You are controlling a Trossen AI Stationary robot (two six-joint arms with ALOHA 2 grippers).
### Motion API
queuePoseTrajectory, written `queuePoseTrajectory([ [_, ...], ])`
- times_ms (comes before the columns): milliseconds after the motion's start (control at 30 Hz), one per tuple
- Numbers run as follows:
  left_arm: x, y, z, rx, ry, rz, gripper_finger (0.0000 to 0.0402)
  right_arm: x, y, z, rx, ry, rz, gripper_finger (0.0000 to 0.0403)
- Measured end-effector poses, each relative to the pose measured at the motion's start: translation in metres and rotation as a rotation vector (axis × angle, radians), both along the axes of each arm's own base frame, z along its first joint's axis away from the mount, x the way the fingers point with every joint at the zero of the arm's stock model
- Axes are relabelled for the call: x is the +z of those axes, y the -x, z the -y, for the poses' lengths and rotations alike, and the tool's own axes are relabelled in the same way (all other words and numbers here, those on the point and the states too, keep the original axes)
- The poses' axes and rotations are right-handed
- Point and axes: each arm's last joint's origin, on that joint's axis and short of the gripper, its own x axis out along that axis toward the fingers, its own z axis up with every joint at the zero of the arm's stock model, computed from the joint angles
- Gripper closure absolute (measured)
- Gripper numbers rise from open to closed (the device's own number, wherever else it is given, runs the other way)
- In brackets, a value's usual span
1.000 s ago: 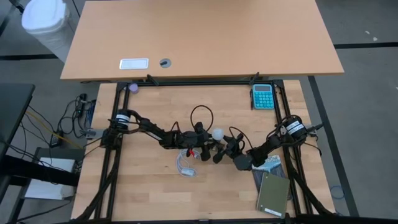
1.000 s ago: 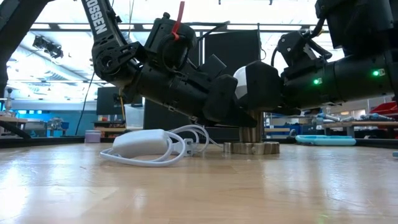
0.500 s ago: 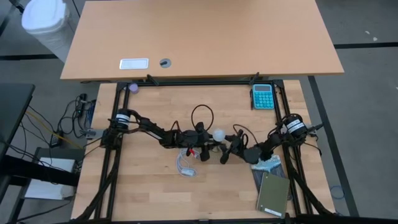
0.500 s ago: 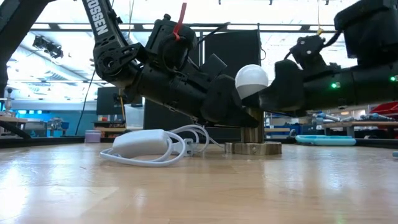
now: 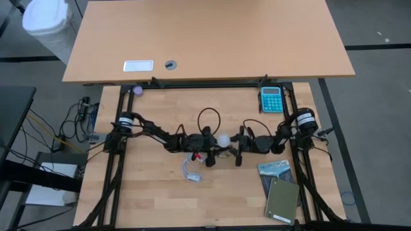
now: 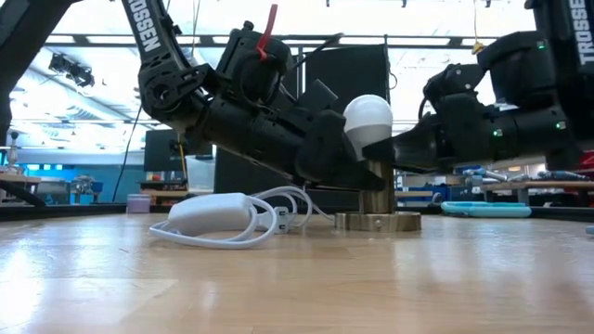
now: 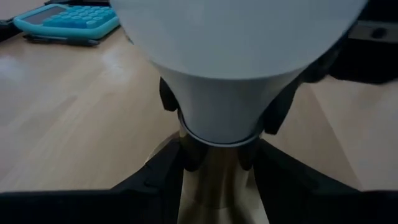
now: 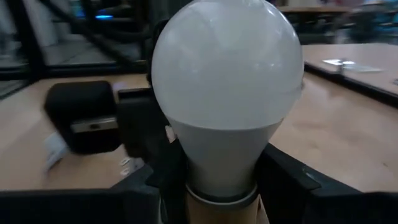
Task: Screw lightbulb
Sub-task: Remove the lightbulb from the desk lamp
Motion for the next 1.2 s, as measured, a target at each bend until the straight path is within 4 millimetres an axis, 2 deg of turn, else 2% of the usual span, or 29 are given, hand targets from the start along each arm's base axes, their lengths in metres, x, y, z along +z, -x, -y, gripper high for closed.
queuePoseTrajectory([
  [167, 0.001, -0.002, 0.002, -0.045, 0.012, 0.015, 0.0231, 0.006, 0.009, 0.015, 0.197, -0.029, -0.002, 0.0236],
  [300, 0.002, -0.002, 0.003, -0.055, 0.016, 0.026, 0.0231, 0.007, 0.008, 0.03, 0.303, -0.059, -0.001, 0.0236],
  [500, 0.002, -0.002, 0.002, -0.036, 0.019, 0.025, 0.0231, 0.008, 0.003, 0.044, 0.306, -0.056, 0.014, 0.0226],
  [633, 0.002, -0.002, 0.001, -0.027, 0.017, 0.027, 0.0231, 0.007, 0.006, 0.049, 0.281, -0.08, 0.001, 0.0189],
  [800, 0.002, -0.002, 0.001, -0.024, 0.018, 0.029, 0.0231, -0.001, 0.016, 0.049, 0.254, -0.124, -0.079, 0.0121],
  [900, 0.002, -0.002, 0.001, -0.024, 0.02, 0.028, 0.0231, 0.006, 0.026, 0.044, 0.171, -0.096, -0.042, 0.0089],
  [1067, 0.002, -0.002, 0.001, -0.024, 0.02, 0.027, 0.0231, 0.016, 0.042, 0.027, 0.047, -0.036, -0.003, 0.0073],
  [1200, 0.002, -0.002, 0.001, -0.023, 0.02, 0.026, 0.0231, 0.02, 0.051, 0.014, -0.01, -0.071, 0.014, 0.0075],
])
